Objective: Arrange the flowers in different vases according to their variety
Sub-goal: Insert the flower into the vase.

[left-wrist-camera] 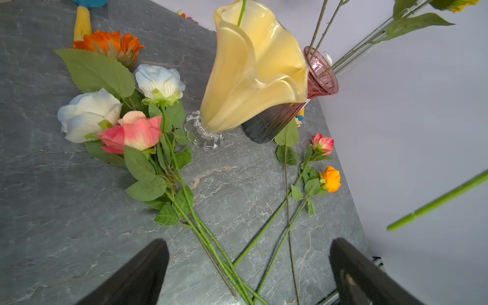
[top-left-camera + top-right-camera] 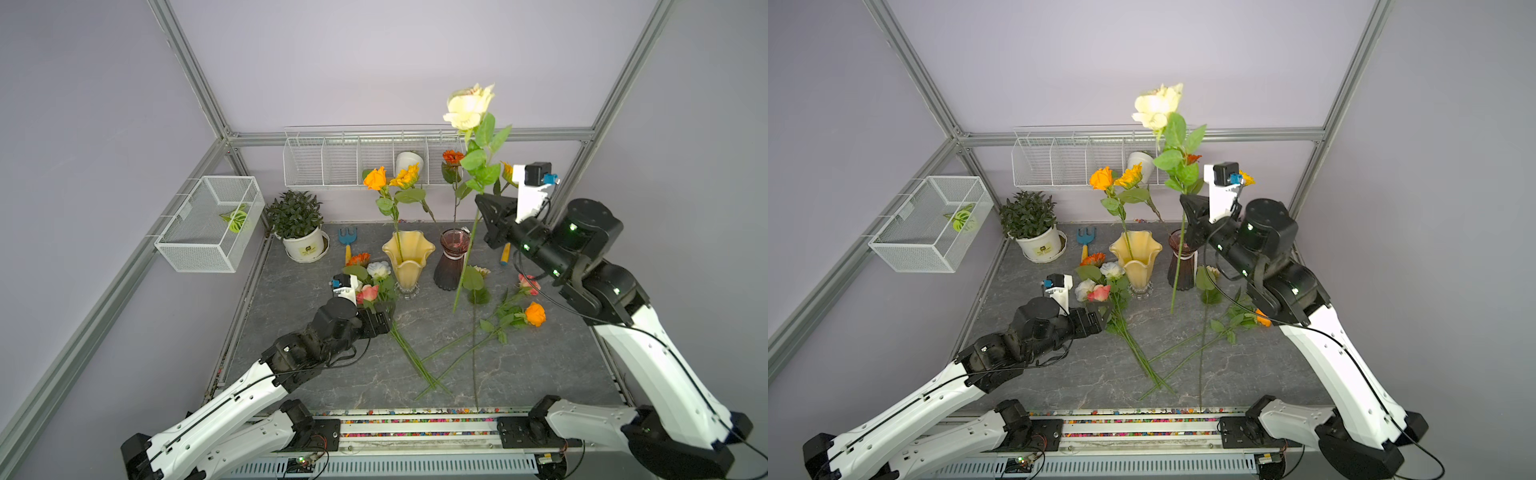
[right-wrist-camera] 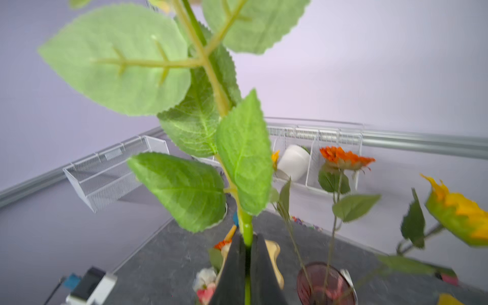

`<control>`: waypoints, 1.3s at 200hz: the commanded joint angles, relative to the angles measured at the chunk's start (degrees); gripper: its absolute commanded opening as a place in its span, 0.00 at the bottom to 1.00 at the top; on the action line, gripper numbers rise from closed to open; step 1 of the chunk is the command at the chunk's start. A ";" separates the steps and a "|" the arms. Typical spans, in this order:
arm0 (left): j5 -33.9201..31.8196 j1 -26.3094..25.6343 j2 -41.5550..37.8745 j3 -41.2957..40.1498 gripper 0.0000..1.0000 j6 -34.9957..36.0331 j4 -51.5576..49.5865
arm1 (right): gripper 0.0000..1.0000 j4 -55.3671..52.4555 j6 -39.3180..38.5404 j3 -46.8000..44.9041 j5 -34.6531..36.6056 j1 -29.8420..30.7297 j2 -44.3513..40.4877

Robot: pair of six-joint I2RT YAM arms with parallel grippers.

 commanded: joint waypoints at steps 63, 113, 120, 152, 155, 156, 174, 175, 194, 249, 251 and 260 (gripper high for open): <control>4.89 -0.19 -0.76 -6.49 0.98 -5.90 8.33 | 0.00 18.40 -3.81 13.58 4.71 1.08 18.28; 5.85 -0.19 -0.64 -7.93 0.97 -5.15 10.96 | 0.00 26.84 -8.21 13.62 6.01 1.69 24.74; 6.16 -0.19 -0.67 -8.02 0.97 -5.13 11.16 | 0.00 28.35 -9.30 12.98 6.21 1.89 25.62; 7.38 -0.19 -0.80 -8.66 0.97 -4.83 11.97 | 0.00 35.33 -12.93 9.64 7.77 2.55 29.63; 7.53 -0.19 -0.79 -8.74 0.97 -4.84 12.00 | 0.00 35.70 -13.03 9.39 7.72 2.59 30.02; 7.50 -0.19 -0.83 -8.77 0.98 -4.81 12.03 | 0.00 35.74 -13.10 9.28 7.72 2.57 30.13; 7.47 -0.19 -0.99 -9.28 0.97 -4.99 12.20 | 0.00 37.18 -13.43 6.51 7.41 3.15 31.42; 7.43 -0.19 -1.01 -9.30 0.97 -5.02 12.18 | 0.00 37.26 -13.47 6.43 7.38 3.20 31.44; 7.15 -0.19 -0.98 -9.76 0.97 -5.33 12.19 | 0.00 38.62 -14.59 1.13 7.94 4.49 31.05; 8.09 -0.19 -0.30 -9.86 0.97 -5.34 13.13 | 0.32 38.73 -14.18 -10.65 9.52 5.97 27.68; 8.09 -0.19 -0.30 -9.86 0.97 -5.32 13.17 | 0.36 38.62 -14.14 -10.86 9.48 5.93 27.59; 8.17 -0.19 -0.32 -9.90 0.97 -5.40 13.14 | 0.47 38.12 -14.00 -11.64 9.34 6.04 26.95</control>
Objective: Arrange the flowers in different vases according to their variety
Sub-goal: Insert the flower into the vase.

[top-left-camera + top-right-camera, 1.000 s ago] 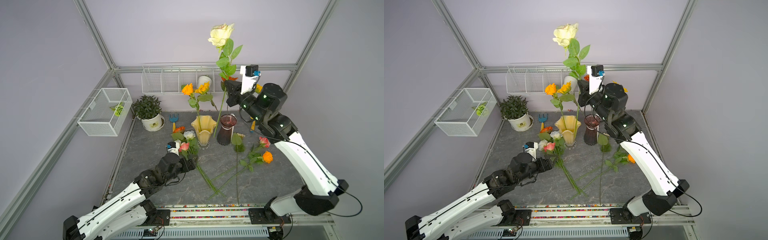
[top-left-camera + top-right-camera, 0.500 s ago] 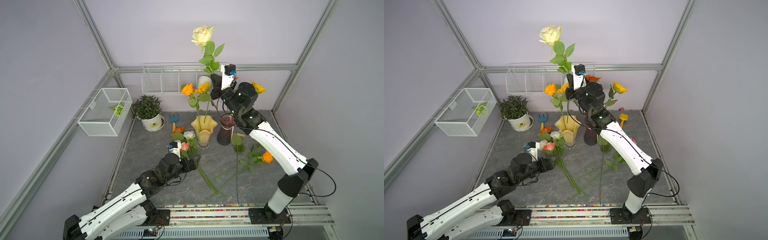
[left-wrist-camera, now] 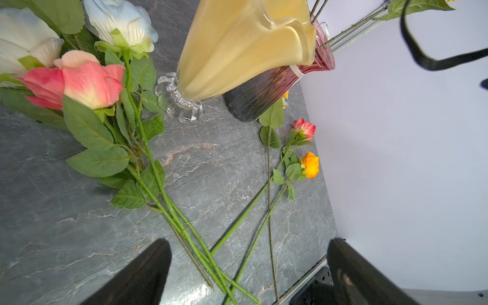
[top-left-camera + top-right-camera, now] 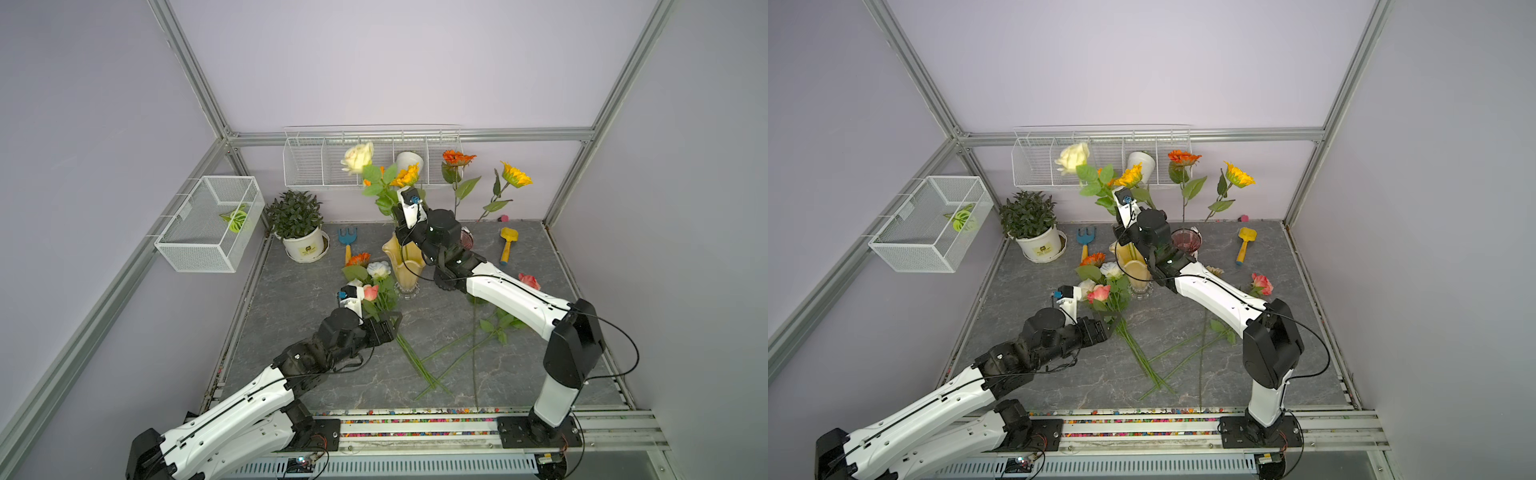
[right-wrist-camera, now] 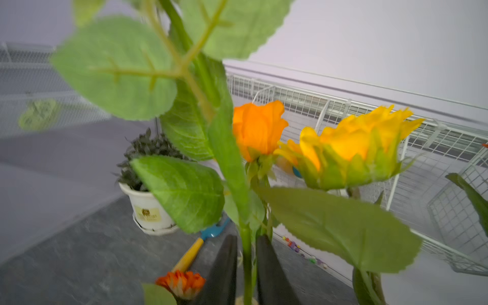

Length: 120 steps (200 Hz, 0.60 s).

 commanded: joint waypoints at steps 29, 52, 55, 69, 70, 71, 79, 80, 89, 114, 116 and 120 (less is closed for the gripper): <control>1.09 -0.19 0.20 -0.63 0.96 -0.45 1.32 | 0.64 -0.58 -0.30 -3.63 0.40 0.36 -6.52; 0.97 -0.19 0.76 -0.39 0.96 -1.46 0.68 | 0.66 -1.91 -0.54 -6.36 0.65 0.81 -10.32; 0.97 -0.19 0.91 -0.37 0.96 -1.55 0.59 | 0.66 -2.08 -0.56 -6.59 0.74 0.81 -10.91; 0.87 -0.19 2.11 0.11 0.94 -2.63 -0.16 | 0.66 -3.02 -0.60 -9.08 1.27 1.20 -14.09; 0.88 -0.19 2.24 0.13 0.94 -2.72 -0.19 | 0.66 -3.11 -0.63 -9.23 1.32 1.22 -14.42; 0.88 -0.19 2.44 0.19 0.94 -2.81 -0.25 | 0.65 -3.19 -0.64 -9.44 1.34 1.23 -14.75; 0.89 -0.22 3.36 0.33 0.93 -3.56 -0.35 | 0.65 -3.81 -0.57 -10.94 1.66 1.48 -17.04; 0.92 -0.25 3.53 0.33 0.92 -3.71 -0.37 | 0.65 -3.90 -0.57 -11.13 1.69 1.54 -17.34; 1.06 -0.19 4.81 0.58 0.91 -4.56 -0.35 | 0.64 -4.93 -0.43 -12.64 2.13 1.74 -20.03; 1.51 -0.19 9.32 1.20 0.87 -7.56 0.47 | 0.59 -12.84 0.92 -14.80 3.17 2.20 -27.01; 1.43 -0.19 9.80 1.34 0.86 -7.84 0.48 | 0.59 -13.91 1.13 -14.76 3.16 2.16 -27.56; 1.37 -0.19 10.63 1.49 0.85 -8.36 0.61 | 0.58 -15.82 1.50 -14.71 3.40 2.16 -28.51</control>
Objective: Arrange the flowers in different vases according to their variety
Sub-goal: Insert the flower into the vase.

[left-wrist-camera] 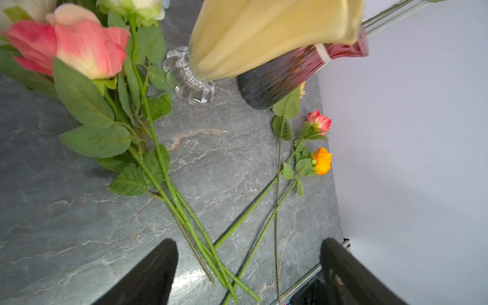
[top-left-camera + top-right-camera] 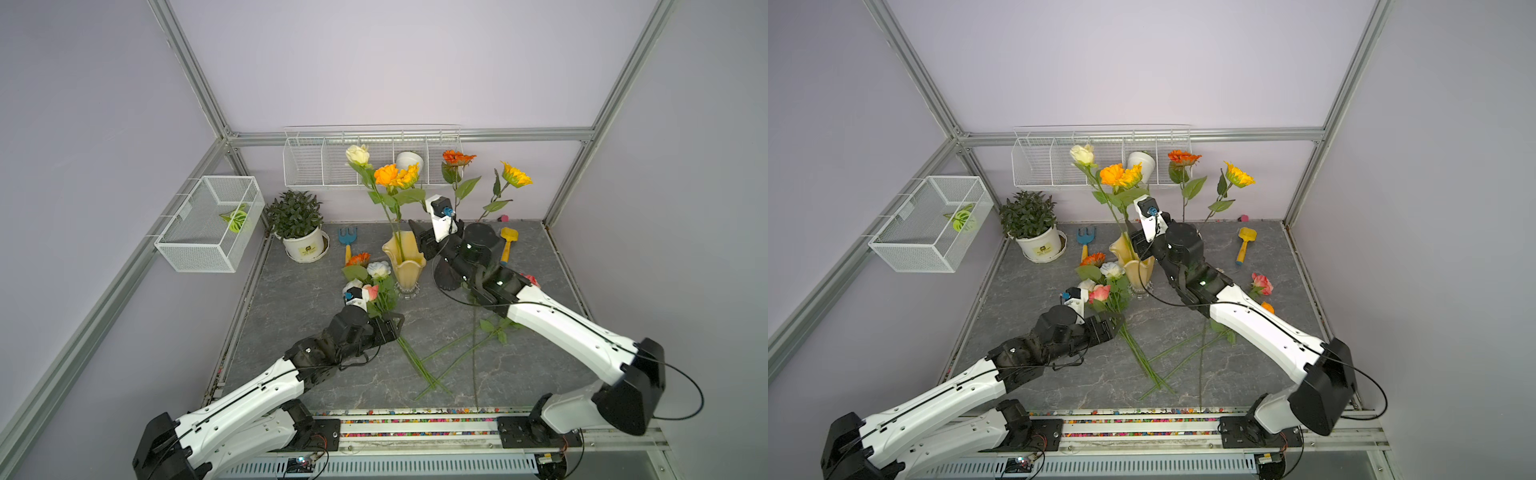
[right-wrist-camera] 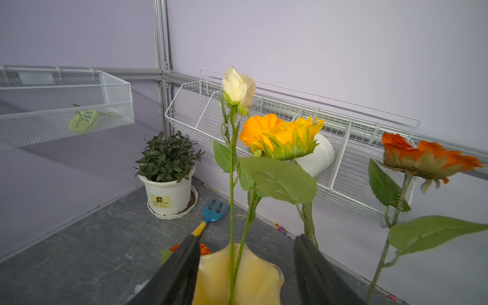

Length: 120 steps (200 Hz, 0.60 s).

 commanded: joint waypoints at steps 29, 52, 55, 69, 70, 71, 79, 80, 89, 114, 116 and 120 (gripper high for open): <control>0.70 -0.19 10.41 3.69 0.77 -5.55 2.04 | 0.46 -20.24 5.71 -3.05 1.64 0.46 -11.99; -0.68 -0.10 16.95 8.03 0.70 -7.34 0.13 | 0.38 -26.61 9.01 -5.64 0.96 0.43 -16.09; -1.01 -0.10 17.95 8.90 0.69 -7.93 -0.59 | 0.37 -27.22 9.41 -6.10 0.83 0.45 -16.56; -2.93 -0.09 22.09 12.40 0.65 -8.16 -3.95 | 0.31 -28.88 11.29 -8.59 0.43 0.38 -18.78; -3.08 -0.10 22.38 12.63 0.65 -8.11 -4.14 | 0.31 -28.95 11.39 -8.73 0.41 0.38 -18.95; -3.28 -0.06 22.70 12.83 0.65 -8.09 -4.32 | 0.31 -29.03 11.53 -9.06 0.40 0.37 -19.17; -4.32 0.19 24.52 14.52 0.63 -7.98 -5.62 | 0.28 -29.44 12.46 -10.86 0.19 0.46 -20.28; -4.43 0.22 25.06 14.74 0.63 -7.98 -5.72 | 0.28 -29.50 12.55 -11.05 0.15 0.46 -20.49; -5.17 0.68 26.90 15.97 0.62 -7.97 -6.18 | 0.27 -29.71 13.43 -12.90 0.04 0.43 -21.68; -6.02 3.00 30.65 17.18 0.59 -9.65 -5.99 | 0.27 -30.33 14.90 -16.77 0.12 0.46 -23.91; -6.10 3.16 30.97 17.21 0.58 -9.82 -6.04 | 0.27 -30.32 14.99 -17.02 0.18 0.46 -23.92; -6.22 3.54 31.43 17.41 0.58 -9.99 -6.27 | 0.27 -30.38 15.16 -17.43 0.21 0.40 -24.19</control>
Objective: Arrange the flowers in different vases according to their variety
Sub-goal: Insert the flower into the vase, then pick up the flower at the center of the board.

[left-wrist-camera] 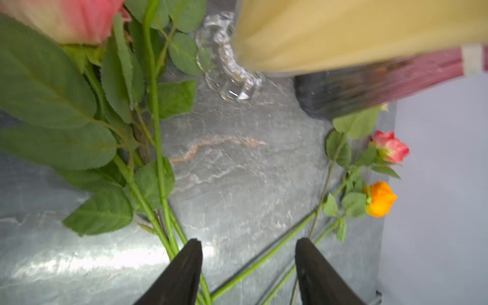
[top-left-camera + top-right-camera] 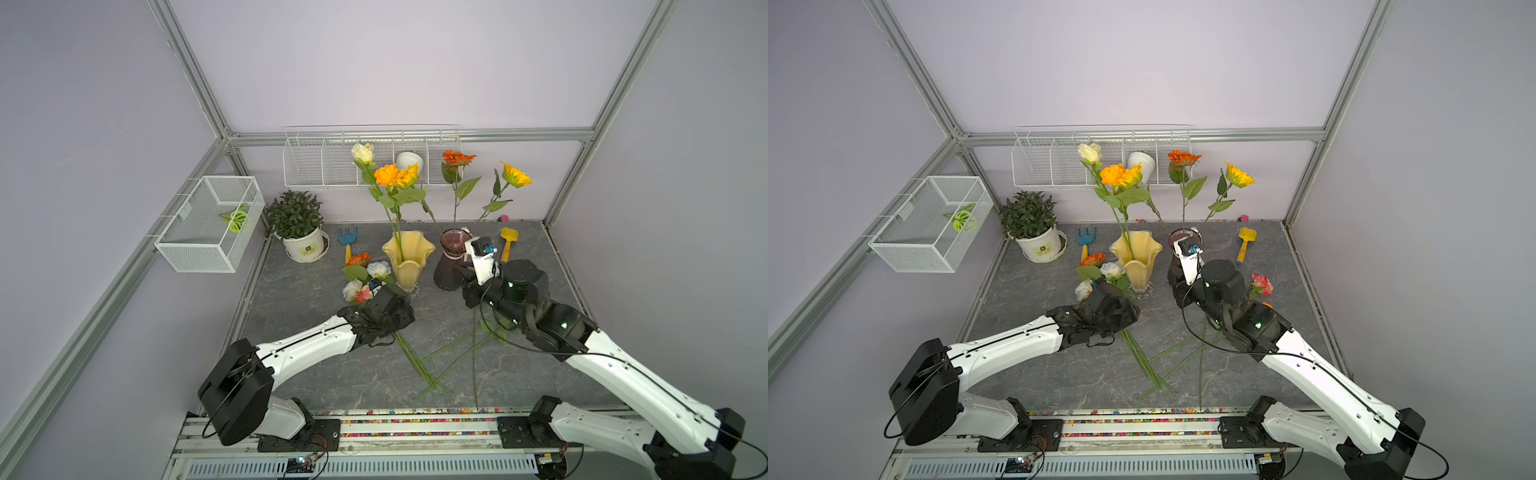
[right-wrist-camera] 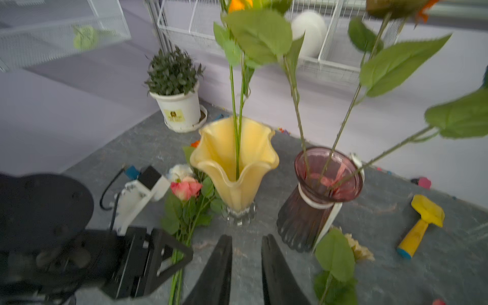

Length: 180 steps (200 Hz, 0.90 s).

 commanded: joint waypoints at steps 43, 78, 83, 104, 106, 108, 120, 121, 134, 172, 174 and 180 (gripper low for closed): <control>-3.70 4.56 7.89 5.89 0.56 -1.44 -6.91 | 0.27 -2.17 3.84 -5.50 0.84 0.36 -3.89; -3.21 4.90 12.10 7.84 0.54 -0.82 -6.57 | 0.26 -1.70 4.77 -6.93 0.85 0.32 -4.33; -3.20 4.98 12.70 8.01 0.54 -0.82 -6.56 | 0.25 -1.70 4.90 -7.12 0.85 0.36 -4.32; -2.92 5.09 14.54 8.57 0.53 -0.66 -6.32 | 0.23 -1.52 5.37 -7.74 0.89 0.35 -4.38; -2.93 5.08 14.69 8.61 0.53 -0.66 -6.30 | 0.23 -1.61 5.33 -7.80 0.92 0.37 -4.42; -2.94 5.13 14.81 8.65 0.53 -0.66 -6.30 | 0.23 -1.63 5.32 -7.79 0.93 0.37 -4.43; -3.09 5.22 15.58 8.91 0.52 -0.61 -6.30 | 0.23 -1.74 5.45 -8.15 1.07 0.37 -4.40; -3.10 5.21 15.60 8.92 0.52 -0.59 -6.30 | 0.23 -1.75 5.47 -8.17 1.09 0.37 -4.41; -3.28 5.27 16.20 9.18 0.52 -0.48 -6.31 | 0.22 -1.84 5.67 -8.53 1.37 0.35 -4.42; -3.64 5.56 18.03 9.36 0.51 0.04 -4.88 | 0.22 -2.08 6.10 -9.43 1.85 0.36 -4.80; -3.64 5.55 18.08 9.36 0.51 0.09 -4.71 | 0.22 -2.12 6.17 -9.49 1.89 0.37 -4.92; -3.64 5.62 18.43 9.36 0.51 0.22 -4.31 | 0.21 -2.19 6.22 -9.68 1.90 0.32 -5.03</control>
